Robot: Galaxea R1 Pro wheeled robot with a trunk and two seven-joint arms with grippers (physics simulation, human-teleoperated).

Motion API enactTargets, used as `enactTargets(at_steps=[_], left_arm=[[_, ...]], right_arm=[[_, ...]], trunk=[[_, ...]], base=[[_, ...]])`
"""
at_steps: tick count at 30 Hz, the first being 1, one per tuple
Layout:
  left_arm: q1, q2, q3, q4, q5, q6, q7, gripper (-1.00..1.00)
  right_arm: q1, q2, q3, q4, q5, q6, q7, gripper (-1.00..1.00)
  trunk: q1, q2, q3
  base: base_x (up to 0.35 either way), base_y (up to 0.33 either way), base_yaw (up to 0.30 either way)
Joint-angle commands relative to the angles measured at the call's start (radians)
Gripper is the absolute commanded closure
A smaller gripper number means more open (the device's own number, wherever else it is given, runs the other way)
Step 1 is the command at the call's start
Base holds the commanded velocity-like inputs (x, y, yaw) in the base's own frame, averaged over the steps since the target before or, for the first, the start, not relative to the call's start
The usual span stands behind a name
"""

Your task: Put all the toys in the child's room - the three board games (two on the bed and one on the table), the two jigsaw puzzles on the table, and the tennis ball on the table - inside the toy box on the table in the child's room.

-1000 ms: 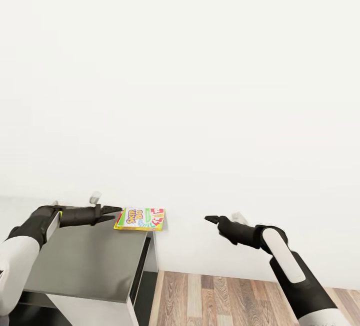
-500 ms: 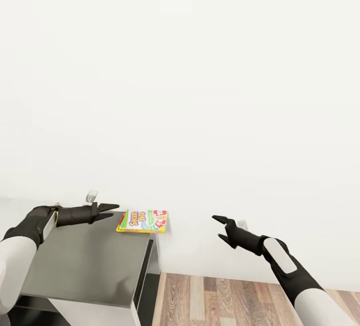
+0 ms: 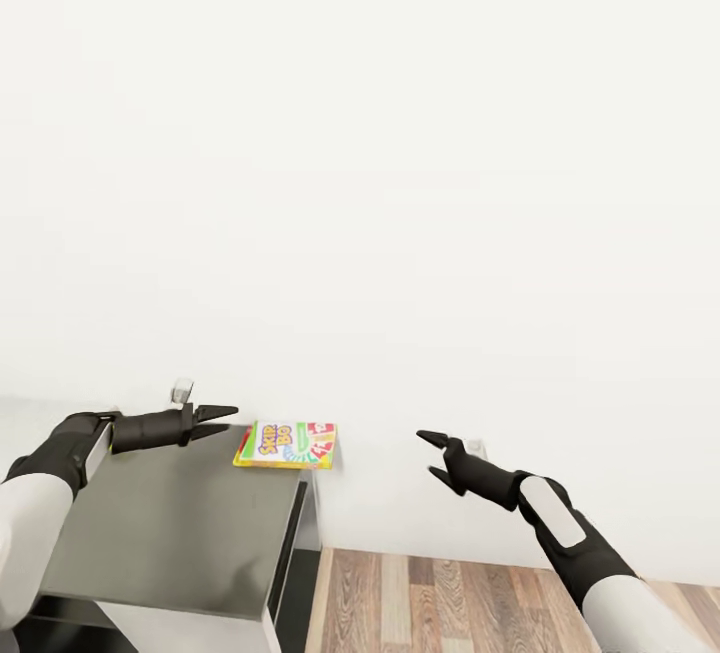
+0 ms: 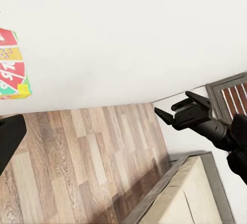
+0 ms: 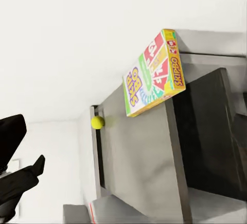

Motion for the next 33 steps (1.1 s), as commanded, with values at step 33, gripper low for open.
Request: enactTargets(at_steps=[33], left_arm=[[0.003,-0.001,-0.013,-0.108,-0.023,0.098,-0.157,-1.0]], right_arm=[[-0.058,0.07,0.043,0.088,0.052,0.047,-0.007,-1.0]], trunk=[[0.028,-0.051,-0.024]], base=[[0.034,0.015,0.0]])
